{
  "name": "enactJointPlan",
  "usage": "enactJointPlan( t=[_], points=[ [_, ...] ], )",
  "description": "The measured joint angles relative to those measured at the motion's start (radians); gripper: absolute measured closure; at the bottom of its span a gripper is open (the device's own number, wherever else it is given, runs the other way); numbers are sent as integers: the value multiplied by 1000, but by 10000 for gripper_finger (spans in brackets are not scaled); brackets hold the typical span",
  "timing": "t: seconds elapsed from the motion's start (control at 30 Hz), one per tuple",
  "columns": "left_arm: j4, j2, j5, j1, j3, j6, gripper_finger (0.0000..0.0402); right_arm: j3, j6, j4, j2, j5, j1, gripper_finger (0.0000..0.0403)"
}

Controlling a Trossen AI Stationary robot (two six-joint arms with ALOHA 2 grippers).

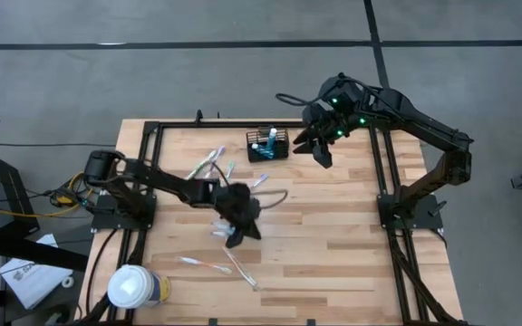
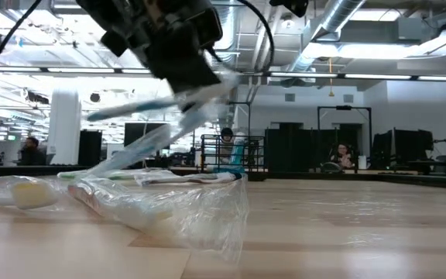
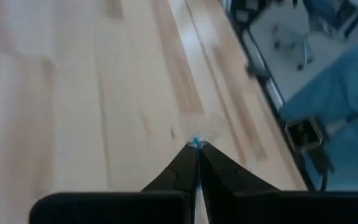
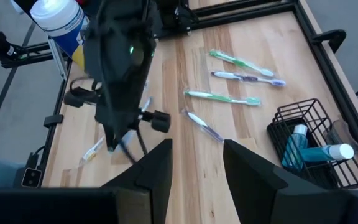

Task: Pick & Place toothbrushing station
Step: Put the right blue toothbrush into the black wire organizer

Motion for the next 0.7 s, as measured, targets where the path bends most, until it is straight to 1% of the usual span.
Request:
enactJointPlan(
  t=[0.07, 0.2, 0.3, 0.37, 0.47, 0.53, 0.63, 0.7],
  points=[
    [4, -27, -2, 27, 0, -19, 397, 0, 0, 7, 0, -2, 0, 269],
    [68, -48, -1, 68, -1, -54, 399, 0, 0, 7, 0, -6, 0, 269],
    [128, -47, -2, 84, 0, -88, 398, 0, 0, 7, 0, -16, 0, 269],
    [200, -48, -5, 93, -1, -125, 398, 0, 0, 7, 0, -25, 0, 269],
    [355, -51, -53, 102, -1, -174, 400, 0, 0, 7, 0, -25, 0, 269],
    [420, -51, -86, 109, -1, -206, 400, 0, -9, 7, 0, -25, 0, 269],
    [438, -51, -143, 114, -1, -214, 400, 0, -16, 8, 0, -25, 0, 269],
    [442, -50, -153, 114, -1, -218, 400, 0, -19, 11, 0, -25, 0, 269]
  ],
)
